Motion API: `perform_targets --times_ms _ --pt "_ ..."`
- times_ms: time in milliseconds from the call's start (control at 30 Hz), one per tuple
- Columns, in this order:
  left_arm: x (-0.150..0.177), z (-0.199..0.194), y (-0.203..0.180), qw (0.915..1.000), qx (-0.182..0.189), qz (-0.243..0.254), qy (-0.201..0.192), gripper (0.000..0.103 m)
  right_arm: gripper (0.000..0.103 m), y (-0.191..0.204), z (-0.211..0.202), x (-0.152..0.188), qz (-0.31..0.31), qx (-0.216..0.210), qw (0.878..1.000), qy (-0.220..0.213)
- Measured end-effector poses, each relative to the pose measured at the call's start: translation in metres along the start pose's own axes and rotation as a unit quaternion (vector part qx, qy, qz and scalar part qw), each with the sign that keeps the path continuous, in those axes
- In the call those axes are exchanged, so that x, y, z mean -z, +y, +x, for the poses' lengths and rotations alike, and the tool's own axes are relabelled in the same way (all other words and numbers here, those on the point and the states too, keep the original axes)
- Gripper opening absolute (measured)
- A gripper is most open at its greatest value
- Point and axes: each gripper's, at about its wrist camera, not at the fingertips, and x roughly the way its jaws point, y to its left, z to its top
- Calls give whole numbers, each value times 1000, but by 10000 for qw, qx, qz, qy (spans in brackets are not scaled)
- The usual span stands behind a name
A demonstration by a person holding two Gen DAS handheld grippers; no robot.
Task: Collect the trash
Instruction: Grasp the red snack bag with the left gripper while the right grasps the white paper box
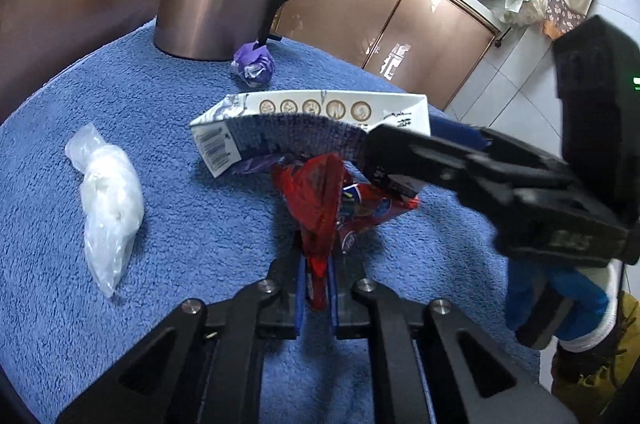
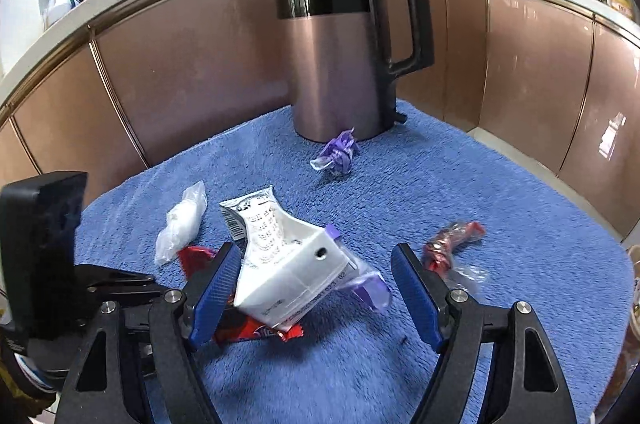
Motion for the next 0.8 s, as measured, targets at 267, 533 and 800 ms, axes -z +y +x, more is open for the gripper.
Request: perform_targets --times_ms 267,533,800 --pt "9 -9 9 9998 56 -173 -25 8 75 5 22 -1 -92 -103 9999 102" --pt "16 -23 8 9996 -34 -259 -75 8 48 -2 21 1 160 -252 9995 58" --pt "23 -63 0 9988 -82 -355 -333 8 48 -8 -31 0 639 -334 9970 -280"
